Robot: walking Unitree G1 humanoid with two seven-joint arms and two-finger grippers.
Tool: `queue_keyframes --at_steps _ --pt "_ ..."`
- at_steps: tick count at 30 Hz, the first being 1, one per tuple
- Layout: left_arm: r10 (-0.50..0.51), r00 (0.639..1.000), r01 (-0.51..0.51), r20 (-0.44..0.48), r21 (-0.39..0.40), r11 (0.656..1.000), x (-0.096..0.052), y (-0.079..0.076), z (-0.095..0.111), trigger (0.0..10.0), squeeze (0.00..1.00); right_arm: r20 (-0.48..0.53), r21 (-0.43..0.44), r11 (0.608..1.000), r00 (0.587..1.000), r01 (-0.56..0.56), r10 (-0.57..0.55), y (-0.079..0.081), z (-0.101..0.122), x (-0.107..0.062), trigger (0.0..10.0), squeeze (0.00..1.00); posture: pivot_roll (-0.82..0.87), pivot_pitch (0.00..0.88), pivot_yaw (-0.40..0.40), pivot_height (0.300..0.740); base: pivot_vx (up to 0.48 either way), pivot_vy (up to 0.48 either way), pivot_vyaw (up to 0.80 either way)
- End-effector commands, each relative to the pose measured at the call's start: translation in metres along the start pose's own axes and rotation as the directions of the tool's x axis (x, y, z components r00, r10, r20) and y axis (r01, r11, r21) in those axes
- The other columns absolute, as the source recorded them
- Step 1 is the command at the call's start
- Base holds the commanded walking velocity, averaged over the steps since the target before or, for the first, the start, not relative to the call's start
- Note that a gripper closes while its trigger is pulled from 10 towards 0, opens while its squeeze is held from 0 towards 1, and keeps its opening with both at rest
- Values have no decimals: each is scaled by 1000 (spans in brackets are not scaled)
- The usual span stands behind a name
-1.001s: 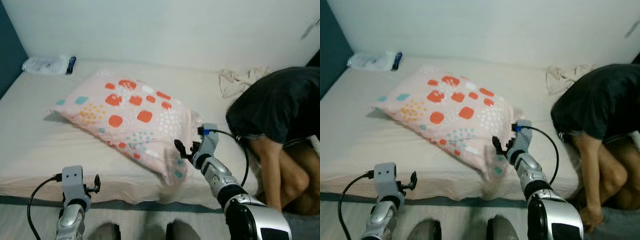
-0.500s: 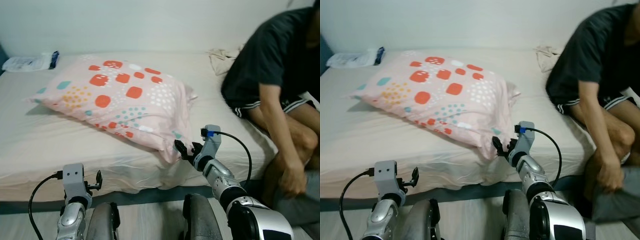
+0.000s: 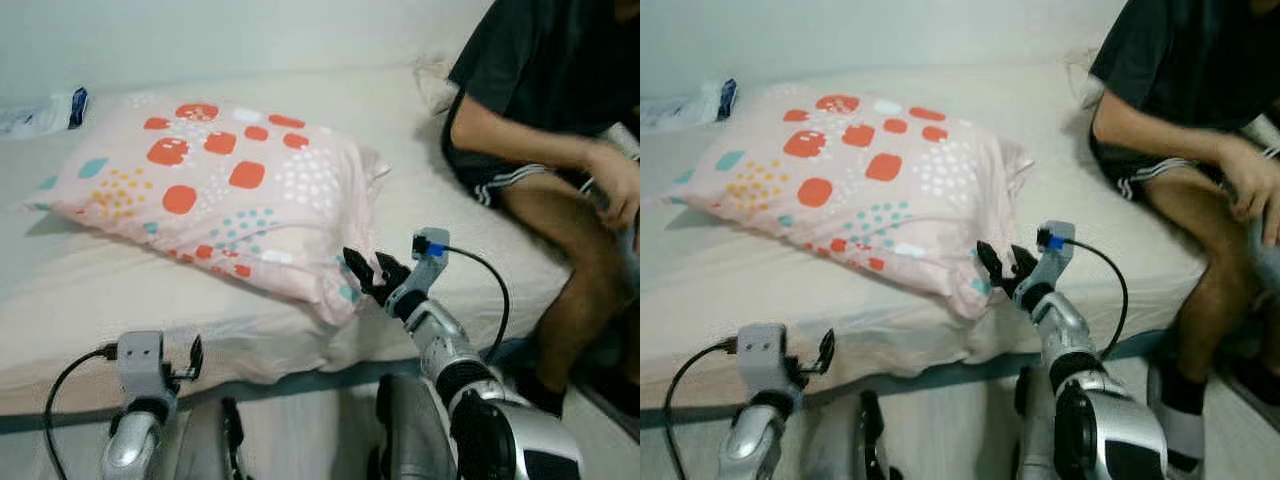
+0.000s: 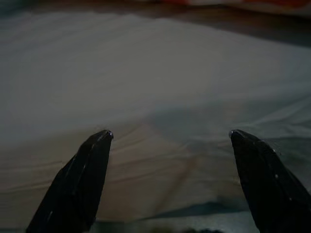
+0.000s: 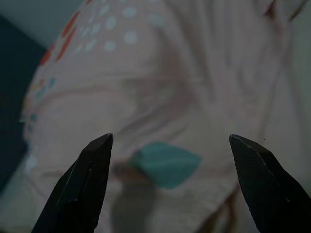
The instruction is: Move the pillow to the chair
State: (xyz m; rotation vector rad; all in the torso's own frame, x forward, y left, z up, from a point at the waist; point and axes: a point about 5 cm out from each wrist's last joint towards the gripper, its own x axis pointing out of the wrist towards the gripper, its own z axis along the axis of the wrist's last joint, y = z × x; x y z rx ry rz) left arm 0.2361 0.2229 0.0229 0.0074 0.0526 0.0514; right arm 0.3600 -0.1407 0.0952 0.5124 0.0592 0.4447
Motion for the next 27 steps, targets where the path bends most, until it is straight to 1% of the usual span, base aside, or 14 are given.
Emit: queue_keyframes --at_steps 1,6,8,9,10,12,17,19,20,22,23,24,26,27 --pt "-2 1000 2 -14 3 1000 -6 5 1 10000 0 41 42 999 999 -35 33 6 4 5 10000 1000 99 332 58 556 0 0 0" --pt "-17 1000 18 -22 16 1000 -9 4 2 10000 0 93 67 996 995 -50 44 11 15 13 10000 1000 108 355 71 556 0 0 0" --pt "-32 999 32 -30 17 999 -12 1 2 10000 0 90 50 999 996 14 -18 11 20 17 10000 1000 112 373 82 556 0 0 0" --pt "-38 999 39 -31 17 999 -13 -1 3 10000 0 63 32 997 995 75 -77 9 20 18 10000 1000 113 375 82 556 0 0 0" --pt "-48 998 49 -38 16 999 -15 -4 4 10000 0 31 -21 986 986 167 -166 5 20 20 10000 0 119 382 85 556 0 0 0" --pt "-59 997 60 -47 16 998 -18 -7 3 10000 0 50 10 984 983 175 -176 7 23 22 10000 0 129 390 87 556 0 0 0" --pt "-82 995 83 -63 13 997 -23 -13 6 10000 0 75 58 995 993 86 -90 22 27 32 10000 0 138 402 96 556 0 0 0" --pt "-90 993 91 -70 9 996 -27 -16 6 10000 0 88 100 995 996 -17 8 36 26 38 10000 0 149 409 99 556 0 0 0" --pt "-90 993 91 -70 9 996 -27 -16 6 10000 0 88 100 995 996 -17 8 36 26 38 10000 0 149 409 99 556 0 0 0" --pt "-107 990 108 -91 5 994 -32 -20 4 10000 0 104 133 979 984 -156 143 57 25 46 10000 0 149 414 105 556 0 0 0" --pt "-107 990 108 -91 5 994 -32 -20 4 10000 0 104 133 979 984 -156 143 57 25 46 10000 0 149 414 105 556 0 0 0" --pt "-118 987 118 -107 1 993 -37 -24 2 10000 0 92 126 971 977 -203 192 69 23 51 10000 0 149 416 103 556 0 0 0" --pt "-120 987 120 -112 -1 993 -38 -25 2 10000 0 81 114 972 977 -204 195 71 22 53 10000 0 149 416 103 556 0 0 0" --pt "-121 986 121 -114 -3 993 -39 -25 2 10000 0 52 71 982 984 -174 171 73 21 55 10000 0 146 418 100 556 0 0 0"
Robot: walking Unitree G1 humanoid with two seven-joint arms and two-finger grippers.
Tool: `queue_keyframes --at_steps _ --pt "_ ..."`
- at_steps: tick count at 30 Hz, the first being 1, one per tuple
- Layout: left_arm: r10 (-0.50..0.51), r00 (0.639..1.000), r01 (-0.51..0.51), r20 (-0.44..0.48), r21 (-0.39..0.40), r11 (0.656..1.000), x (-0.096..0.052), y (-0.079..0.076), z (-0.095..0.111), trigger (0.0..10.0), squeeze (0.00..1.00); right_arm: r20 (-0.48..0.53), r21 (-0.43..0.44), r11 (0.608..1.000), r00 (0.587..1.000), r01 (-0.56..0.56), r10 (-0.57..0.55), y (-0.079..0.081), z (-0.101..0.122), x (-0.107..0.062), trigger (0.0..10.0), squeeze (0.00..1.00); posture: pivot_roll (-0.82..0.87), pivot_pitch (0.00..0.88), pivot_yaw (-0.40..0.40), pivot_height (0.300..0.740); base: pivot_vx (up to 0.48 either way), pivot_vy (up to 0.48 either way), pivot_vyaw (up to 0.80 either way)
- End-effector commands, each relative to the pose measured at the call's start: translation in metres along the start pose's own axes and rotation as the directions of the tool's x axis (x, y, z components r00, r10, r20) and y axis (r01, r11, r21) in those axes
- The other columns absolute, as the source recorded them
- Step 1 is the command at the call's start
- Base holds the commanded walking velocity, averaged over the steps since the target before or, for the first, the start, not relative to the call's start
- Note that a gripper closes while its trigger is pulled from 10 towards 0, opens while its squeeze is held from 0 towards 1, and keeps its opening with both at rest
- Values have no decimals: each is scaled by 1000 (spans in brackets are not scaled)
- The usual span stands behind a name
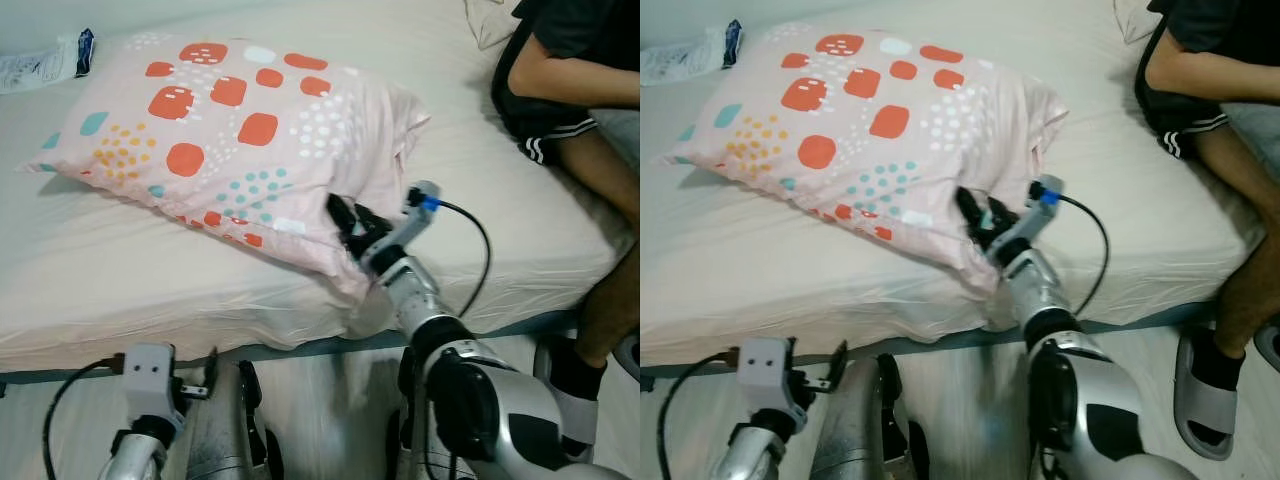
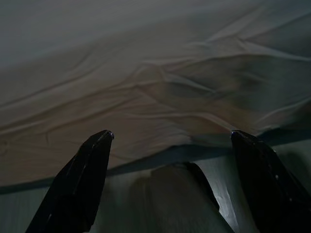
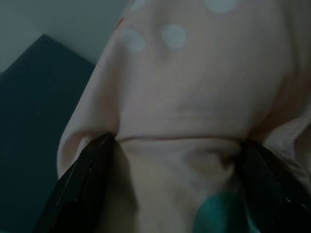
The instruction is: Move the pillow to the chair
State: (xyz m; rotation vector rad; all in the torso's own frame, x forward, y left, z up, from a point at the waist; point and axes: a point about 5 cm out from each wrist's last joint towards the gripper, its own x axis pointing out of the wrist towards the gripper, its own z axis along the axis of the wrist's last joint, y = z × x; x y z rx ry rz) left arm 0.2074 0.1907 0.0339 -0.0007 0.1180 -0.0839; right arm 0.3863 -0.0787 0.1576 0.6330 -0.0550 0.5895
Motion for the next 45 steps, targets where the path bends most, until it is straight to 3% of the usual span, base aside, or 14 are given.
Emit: queue_keyframes --at_steps 1,6,10,13,17,19,21,23,24,27,28,29,34,45 --pt "15 998 -14 -54 2 1000 -9 4 -9 10000 0 -43 -22 1000 999 9 -10 7 -9 4 10000 0 143 418 98 556 0 0 0" --pt "19 998 -19 -64 -1 1000 -11 4 -7 10000 0 -46 -14 1000 999 1 -1 15 -11 10 10000 0 142 417 96 556 0 0 0" --pt "18 997 -18 -69 1 1000 -11 4 -6 10000 0 -160 -110 974 964 196 -212 2 -25 3 10000 0 141 420 97 556 0 0 0" --pt "13 997 -13 -76 1 1000 -13 2 -6 10000 0 -184 -111 957 941 267 -284 -3 -30 1 10000 0 146 420 99 556 0 0 0" --pt "7 997 -7 -80 2 1000 -15 0 -6 10000 0 -185 -50 970 952 237 -242 4 -31 5 10000 0 148 418 101 556 0 0 0" --pt "3 997 -3 -83 2 1000 -15 0 -6 10000 0 -172 22 991 977 132 -126 20 -31 14 10000 0 151 416 101 556 0 0 0" --pt "2 996 -2 -84 2 1000 -15 0 -5 10000 0 -170 28 996 982 84 -78 28 -31 18 10000 0 151 416 101 556 0 0 0" --pt "3 997 -3 -83 2 1000 -15 0 -4 10000 0 -173 10 999 984 44 -41 36 -31 23 10000 0 151 416 101 556 0 0 0" --pt "10 997 -10 -79 1 1000 -15 0 -3 10000 0 -194 -55 998 981 17 -28 45 -32 28 10000 0 146 407 95 556 0 0 0" --pt "30 997 -31 -76 -3 1000 -16 2 -2 10000 0 -224 -127 992 973 21 -49 51 -34 32 10000 0 146 407 95 556 0 0 0" --pt "39 996 -40 -76 -6 999 -17 3 -3 10000 0 -248 -160 987 967 12 -52 55 -38 33 7608 0 143 397 86 556 0 0 0" --pt "45 996 -45 -78 -7 999 -18 4 -4 10000 0 -268 -176 984 962 7 -54 58 -42 33 0 0 143 397 83 556 0 0 0" --pt "53 995 -54 -82 -8 999 -19 5 -6 10000 0 -339 -292 956 938 -33 -71 61 -54 30 0 0 137 392 71 556 0 0 0" --pt "81 995 -83 -61 -27 996 -7 4 -6 10000 0 -319 -205 979 947 -18 -49 52 -57 22 0 0 93 342 30 556 0 0 0"
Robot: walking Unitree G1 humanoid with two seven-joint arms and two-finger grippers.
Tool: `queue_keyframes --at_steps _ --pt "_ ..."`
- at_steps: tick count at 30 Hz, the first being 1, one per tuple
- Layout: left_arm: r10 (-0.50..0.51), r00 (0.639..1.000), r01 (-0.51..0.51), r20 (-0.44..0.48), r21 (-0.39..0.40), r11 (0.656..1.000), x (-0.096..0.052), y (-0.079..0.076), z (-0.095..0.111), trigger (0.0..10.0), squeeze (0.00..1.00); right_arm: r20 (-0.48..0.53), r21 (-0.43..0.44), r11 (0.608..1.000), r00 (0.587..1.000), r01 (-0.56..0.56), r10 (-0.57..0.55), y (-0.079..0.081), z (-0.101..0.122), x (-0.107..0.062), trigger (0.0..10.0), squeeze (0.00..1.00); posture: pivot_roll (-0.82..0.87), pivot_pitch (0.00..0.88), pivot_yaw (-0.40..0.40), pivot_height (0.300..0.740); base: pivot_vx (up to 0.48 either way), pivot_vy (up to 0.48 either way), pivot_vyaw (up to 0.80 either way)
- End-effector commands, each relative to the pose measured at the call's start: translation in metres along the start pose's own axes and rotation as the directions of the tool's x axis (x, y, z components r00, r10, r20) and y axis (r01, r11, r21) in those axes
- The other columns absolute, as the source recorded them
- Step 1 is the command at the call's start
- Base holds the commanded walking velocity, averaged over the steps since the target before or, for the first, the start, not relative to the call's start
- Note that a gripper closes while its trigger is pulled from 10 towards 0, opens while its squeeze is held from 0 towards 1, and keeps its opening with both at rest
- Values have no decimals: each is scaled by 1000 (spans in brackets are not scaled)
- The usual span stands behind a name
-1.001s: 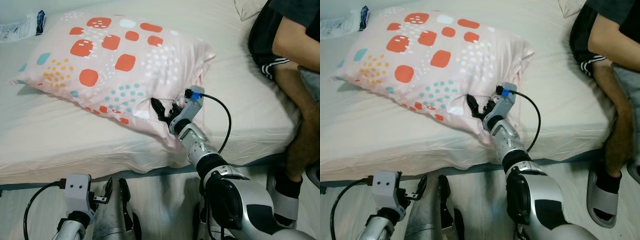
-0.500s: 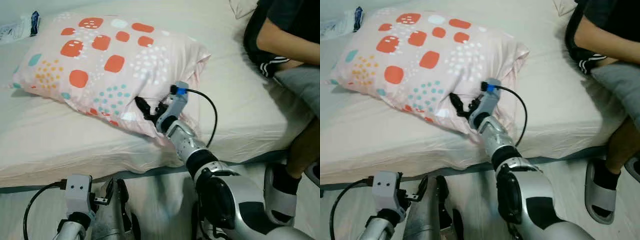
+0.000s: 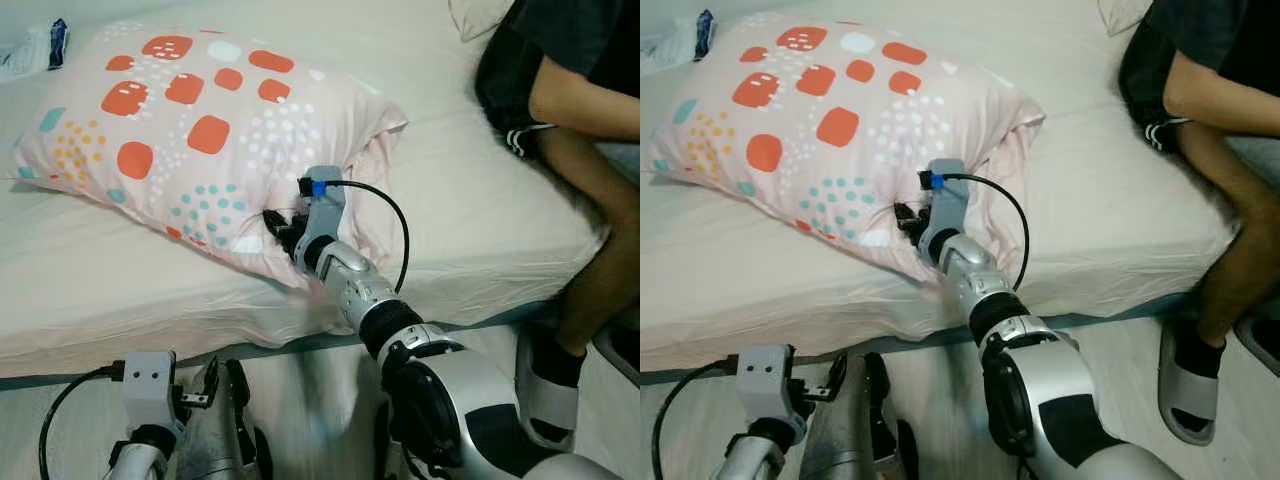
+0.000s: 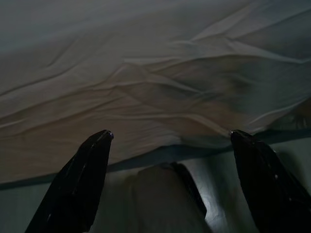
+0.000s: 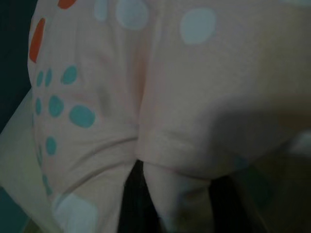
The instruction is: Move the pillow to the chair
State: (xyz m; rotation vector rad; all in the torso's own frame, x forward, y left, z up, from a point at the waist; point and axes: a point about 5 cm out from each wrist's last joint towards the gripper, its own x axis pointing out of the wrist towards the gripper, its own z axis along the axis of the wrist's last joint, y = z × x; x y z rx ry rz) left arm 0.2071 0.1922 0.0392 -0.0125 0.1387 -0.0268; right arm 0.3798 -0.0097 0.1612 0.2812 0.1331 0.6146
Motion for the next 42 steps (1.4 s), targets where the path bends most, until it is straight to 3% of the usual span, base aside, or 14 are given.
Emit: queue_keyframes --at_steps 1,4,7,10,16,17,20,27,29,33,39,42 --pt "26 999 -26 -34 -13 1000 -2 3 -10 10000 0 -29 90 994 998 -54 56 8 -19 -3 0 0 88 330 24 556 0 0 0" --pt "28 999 -28 -20 -17 999 5 2 -8 10000 0 0 121 989 996 -86 86 8 -17 -3 0 0 79 314 18 556 0 0 0" --pt "33 999 -33 -5 -20 999 12 3 -5 10000 0 -11 79 990 993 -118 119 9 -19 -5 0 0 70 288 9 556 0 0 0" --pt "46 998 -45 39 -30 999 33 3 5 10000 0 -57 18 978 976 -210 211 11 -33 -12 0 0 47 218 -14 556 0 0 0" --pt "73 993 -69 92 -41 997 48 7 17 10000 0 31 63 969 971 -239 238 3 -25 -18 0 0 34 167 -33 556 0 0 0" --pt "101 988 -96 119 -44 994 56 14 24 10000 0 94 108 964 968 -243 233 -3 -14 -19 0 0 19 127 -43 565 0 0 0" --pt "140 978 -134 152 -49 990 64 25 33 10000 0 149 100 964 962 -244 228 -8 0 -19 0 0 11 104 -45 580 0 0 0" --pt "213 959 -212 189 -28 977 69 48 44 10000 0 190 76 967 955 -244 226 -13 19 -18 0 0 4 72 -48 604 0 0 0" --pt "274 943 -277 191 -13 961 68 66 46 10000 0 201 69 969 955 -237 219 -18 25 -18 0 0 7 60 -51 618 0 0 0" --pt "317 926 -321 204 -16 947 62 80 47 10000 0 188 64 971 959 -229 213 -21 21 -21 0 0 13 49 -56 637 0 0 0" --pt "309 924 -311 225 -24 950 61 80 48 10000 0 150 56 974 966 -219 209 -23 10 -24 0 0 24 35 -65 656 0 0 0" --pt "267 933 -264 241 -43 964 63 68 47 10000 0 120 39 976 971 -213 206 -23 3 -25 0 0 25 26 -70 676 0 0 0"
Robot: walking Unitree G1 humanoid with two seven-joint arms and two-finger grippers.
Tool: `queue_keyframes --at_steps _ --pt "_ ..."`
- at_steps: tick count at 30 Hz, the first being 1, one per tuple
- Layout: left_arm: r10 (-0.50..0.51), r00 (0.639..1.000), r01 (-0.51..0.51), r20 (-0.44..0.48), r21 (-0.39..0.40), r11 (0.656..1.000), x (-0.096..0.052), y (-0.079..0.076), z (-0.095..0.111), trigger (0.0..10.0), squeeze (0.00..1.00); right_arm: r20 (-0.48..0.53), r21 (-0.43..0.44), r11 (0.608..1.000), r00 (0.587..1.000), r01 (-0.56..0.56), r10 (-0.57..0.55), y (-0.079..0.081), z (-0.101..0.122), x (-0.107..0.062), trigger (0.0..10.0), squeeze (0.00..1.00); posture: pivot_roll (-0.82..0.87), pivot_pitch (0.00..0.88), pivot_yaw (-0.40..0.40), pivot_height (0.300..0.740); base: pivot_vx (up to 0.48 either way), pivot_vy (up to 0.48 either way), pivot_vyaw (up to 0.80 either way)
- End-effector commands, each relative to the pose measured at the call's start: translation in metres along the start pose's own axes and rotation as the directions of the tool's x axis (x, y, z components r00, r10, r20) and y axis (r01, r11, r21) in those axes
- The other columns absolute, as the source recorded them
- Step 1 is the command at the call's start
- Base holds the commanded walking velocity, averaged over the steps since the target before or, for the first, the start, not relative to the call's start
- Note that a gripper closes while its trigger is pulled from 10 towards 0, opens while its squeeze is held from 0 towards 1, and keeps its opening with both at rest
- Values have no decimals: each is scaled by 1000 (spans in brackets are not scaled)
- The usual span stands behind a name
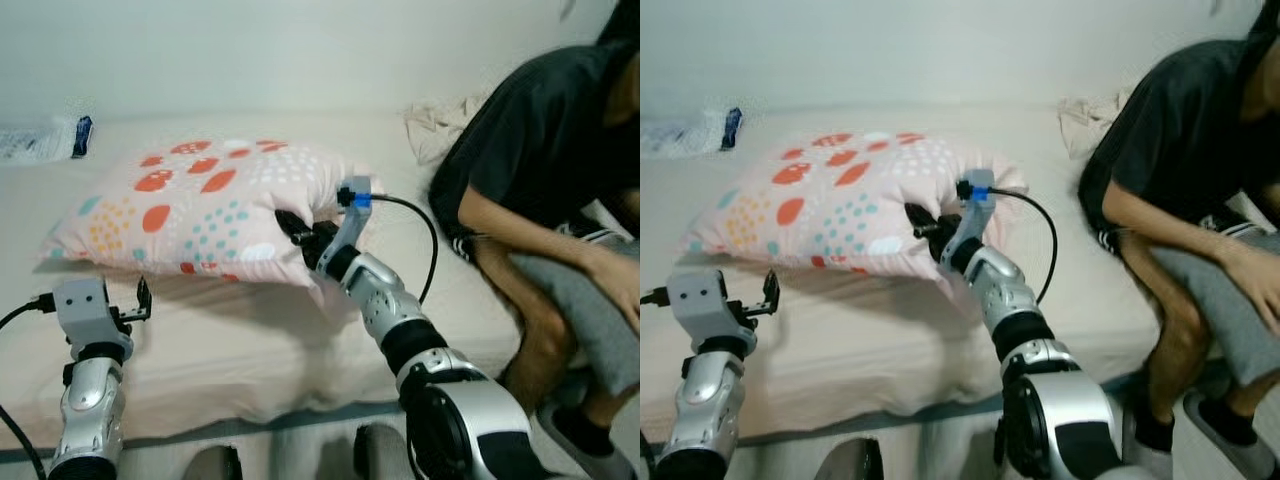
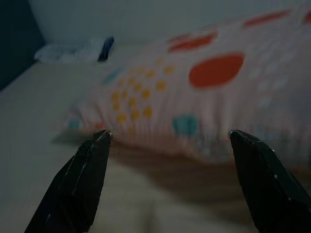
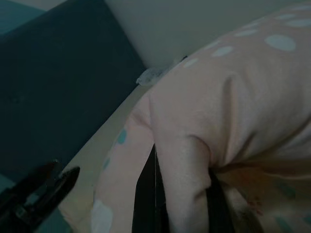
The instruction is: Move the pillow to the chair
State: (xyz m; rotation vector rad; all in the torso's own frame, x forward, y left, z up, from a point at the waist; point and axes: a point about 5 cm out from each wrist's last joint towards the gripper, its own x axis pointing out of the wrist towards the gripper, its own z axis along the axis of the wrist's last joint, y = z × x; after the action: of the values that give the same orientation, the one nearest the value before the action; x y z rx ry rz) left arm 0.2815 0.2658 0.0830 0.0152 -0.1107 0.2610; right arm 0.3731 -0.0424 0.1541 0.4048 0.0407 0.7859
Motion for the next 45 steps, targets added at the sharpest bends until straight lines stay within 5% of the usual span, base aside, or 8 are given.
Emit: queue_keyframes --at_steps 1,13,23,24,41,45 --pt "-21 1000 21 -5 -27 999 -6 -8 -6 10000 0 15 -33 999 1000 -20 21 1 4 0 0 0 25 26 -70 680 0 0 0" --pt "-49 998 47 -26 -68 997 -4 -23 -10 10000 0 5 -46 999 1000 -9 9 -1 4 -1 0 0 22 16 -82 738 0 0 0" --pt "-57 998 53 -35 -94 994 -6 -36 -14 10000 0 -8 -79 996 999 50 -51 -5 1 -3 0 0 18 30 -90 740 0 0 0" --pt "-66 997 61 -41 -106 993 -7 -42 -16 10000 0 -15 -83 996 999 29 -30 -3 -1 -3 10000 0 17 30 -91 740 0 0 0" --pt "-143 988 136 -59 -114 984 -10 -67 -21 10000 0 -10 -111 991 998 -69 69 10 -8 -2 10000 0 13 30 -75 740 0 0 597" --pt "-157 985 149 -73 -107 983 -16 -72 -24 10000 0 -61 -109 988 992 -114 108 18 -27 -6 10000 0 16 32 -72 740 0 0 800"
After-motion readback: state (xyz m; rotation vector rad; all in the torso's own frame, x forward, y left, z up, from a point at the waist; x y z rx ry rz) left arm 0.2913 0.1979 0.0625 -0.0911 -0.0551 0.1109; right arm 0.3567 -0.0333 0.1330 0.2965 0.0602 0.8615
